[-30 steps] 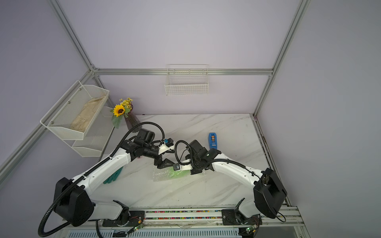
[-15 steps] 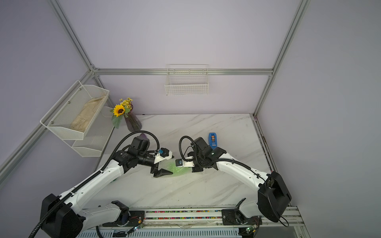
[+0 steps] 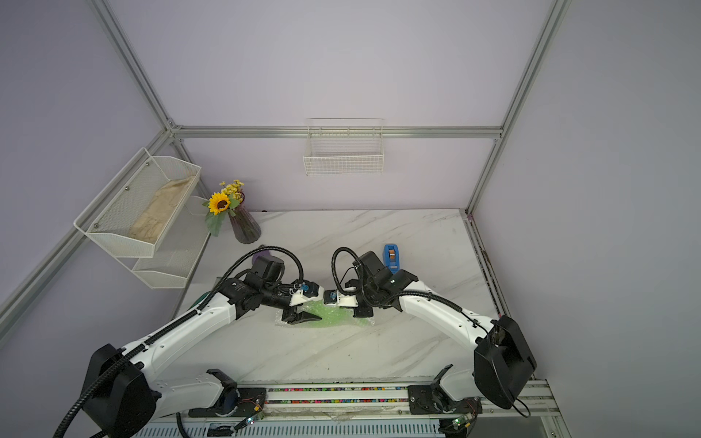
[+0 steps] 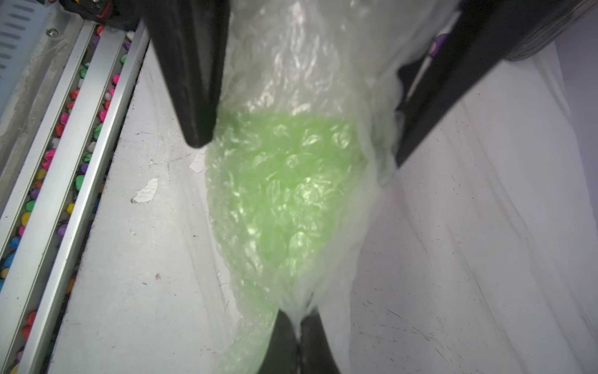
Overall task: Wrap wine glasses in bubble wrap
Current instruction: Adjust the bubble wrap at the center of the board.
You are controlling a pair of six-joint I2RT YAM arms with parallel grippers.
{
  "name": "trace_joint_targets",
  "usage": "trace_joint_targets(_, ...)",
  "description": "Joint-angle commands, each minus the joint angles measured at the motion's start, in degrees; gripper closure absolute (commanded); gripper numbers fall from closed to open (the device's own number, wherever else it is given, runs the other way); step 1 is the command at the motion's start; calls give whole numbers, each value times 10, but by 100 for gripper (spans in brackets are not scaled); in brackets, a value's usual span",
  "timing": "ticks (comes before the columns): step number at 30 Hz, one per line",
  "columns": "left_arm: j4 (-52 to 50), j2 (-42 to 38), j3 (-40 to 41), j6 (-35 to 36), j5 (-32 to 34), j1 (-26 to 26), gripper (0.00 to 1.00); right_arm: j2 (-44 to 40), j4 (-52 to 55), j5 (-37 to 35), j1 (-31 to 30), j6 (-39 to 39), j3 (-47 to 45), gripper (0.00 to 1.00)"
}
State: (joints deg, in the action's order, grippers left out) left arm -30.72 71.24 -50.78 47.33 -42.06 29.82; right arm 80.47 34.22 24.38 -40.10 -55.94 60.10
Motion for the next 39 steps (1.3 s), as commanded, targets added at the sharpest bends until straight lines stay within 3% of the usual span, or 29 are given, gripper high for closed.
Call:
trace_joint_targets(1, 8, 0, 25, 16, 14, 7, 49, -15, -12, 34, 1, 0, 10, 100)
trace_joint_targets(4, 11, -3, 29, 16, 22, 10, 61, -11, -12, 37, 1, 1, 9, 100)
trace_joint_targets(10, 19, -8, 31, 10, 41, 9, 70, -7, -13, 29, 2, 2, 10, 100)
trace_joint_targets(17, 22, -8, 35, 2, 51, 9, 88, -14, -15, 17, 2, 15, 9, 100)
trace_joint_targets(24, 13, -4, 35, -1, 73, 10, 91, -51, -21, 24, 18, 81, 25, 66)
trace_joint_targets(27, 7, -4, 33, -4, 86, 10, 91, -76, -70, 21, 71, 169, 21, 55)
trace_joint_targets(30, 5, 0, 33, -10, 103, 10, 91, -84, -168, -42, 125, 301, 6, 52)
trace_joint_targets(35, 5, 17, 34, -13, 122, 9, 92, -32, -213, -93, 198, 500, 18, 50)
trace_joint_targets(39, 5, 28, 27, -14, 131, 10, 93, 46, -214, -38, 279, 616, 42, 52)
